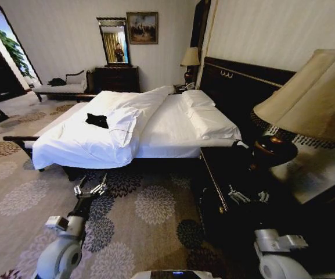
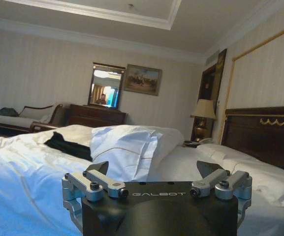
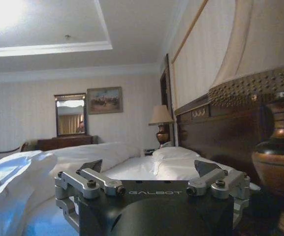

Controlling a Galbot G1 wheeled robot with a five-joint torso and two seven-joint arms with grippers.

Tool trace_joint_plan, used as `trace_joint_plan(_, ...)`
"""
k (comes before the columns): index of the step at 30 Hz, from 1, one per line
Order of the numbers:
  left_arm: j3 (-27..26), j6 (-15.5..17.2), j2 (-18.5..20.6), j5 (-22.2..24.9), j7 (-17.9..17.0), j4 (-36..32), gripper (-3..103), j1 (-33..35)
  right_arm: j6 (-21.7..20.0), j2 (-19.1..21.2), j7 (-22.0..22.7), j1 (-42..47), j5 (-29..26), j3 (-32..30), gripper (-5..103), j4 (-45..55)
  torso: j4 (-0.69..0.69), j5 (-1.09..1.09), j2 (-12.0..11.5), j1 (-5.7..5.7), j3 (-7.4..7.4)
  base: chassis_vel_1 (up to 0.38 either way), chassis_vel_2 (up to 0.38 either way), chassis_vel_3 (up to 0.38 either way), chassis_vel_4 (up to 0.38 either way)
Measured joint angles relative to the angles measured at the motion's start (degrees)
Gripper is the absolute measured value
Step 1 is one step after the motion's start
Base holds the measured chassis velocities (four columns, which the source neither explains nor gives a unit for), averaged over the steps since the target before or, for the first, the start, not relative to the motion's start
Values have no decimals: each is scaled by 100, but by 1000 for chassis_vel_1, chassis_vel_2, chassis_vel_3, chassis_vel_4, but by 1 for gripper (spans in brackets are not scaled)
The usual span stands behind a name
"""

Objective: Fold the clothes on the bed.

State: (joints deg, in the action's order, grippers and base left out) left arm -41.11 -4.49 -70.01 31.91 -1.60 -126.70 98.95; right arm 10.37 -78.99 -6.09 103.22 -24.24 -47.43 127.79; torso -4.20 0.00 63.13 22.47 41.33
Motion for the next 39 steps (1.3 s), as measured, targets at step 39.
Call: trace_joint_plan(39, 107, 176, -602, -818, -187, 502, 100, -95, 758, -526, 275, 152, 981, 223, 100, -266, 0, 0, -1, 0, 0, 0, 0, 0, 0)
